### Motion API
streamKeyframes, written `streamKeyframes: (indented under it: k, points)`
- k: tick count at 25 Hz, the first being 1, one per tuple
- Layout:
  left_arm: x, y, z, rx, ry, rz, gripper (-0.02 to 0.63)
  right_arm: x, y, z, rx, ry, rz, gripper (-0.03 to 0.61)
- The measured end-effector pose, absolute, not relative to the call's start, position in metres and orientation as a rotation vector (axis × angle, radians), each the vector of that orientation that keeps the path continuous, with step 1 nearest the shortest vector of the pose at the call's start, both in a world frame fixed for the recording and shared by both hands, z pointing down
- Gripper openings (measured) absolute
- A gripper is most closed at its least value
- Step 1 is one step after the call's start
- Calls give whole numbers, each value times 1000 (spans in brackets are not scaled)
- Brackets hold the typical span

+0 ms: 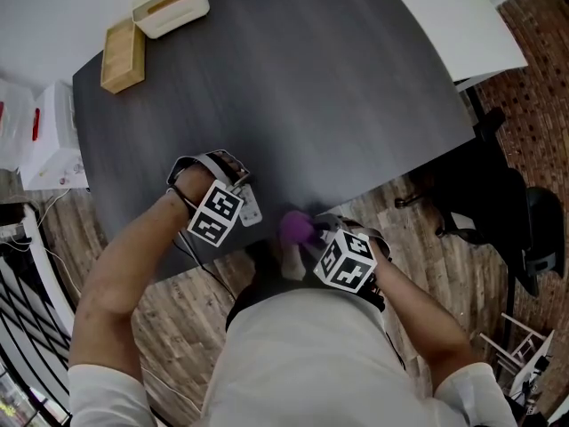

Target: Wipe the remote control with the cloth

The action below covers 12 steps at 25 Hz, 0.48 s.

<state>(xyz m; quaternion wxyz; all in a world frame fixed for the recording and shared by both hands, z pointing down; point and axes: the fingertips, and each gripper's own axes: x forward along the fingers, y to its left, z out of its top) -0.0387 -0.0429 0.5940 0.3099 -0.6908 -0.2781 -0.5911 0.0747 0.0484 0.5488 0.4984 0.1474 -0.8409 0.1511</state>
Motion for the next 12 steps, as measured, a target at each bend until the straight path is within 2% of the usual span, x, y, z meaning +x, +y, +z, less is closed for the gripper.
streamKeyframes:
  k: [6,12]
  points:
    - [-54,-55,591,-2163,-193,-1829,273,81,20,550,521,-2011,418,109]
    - [-62,-48,589,-2563,371,-2013,265,74,-28,549,635,-1989,372,109]
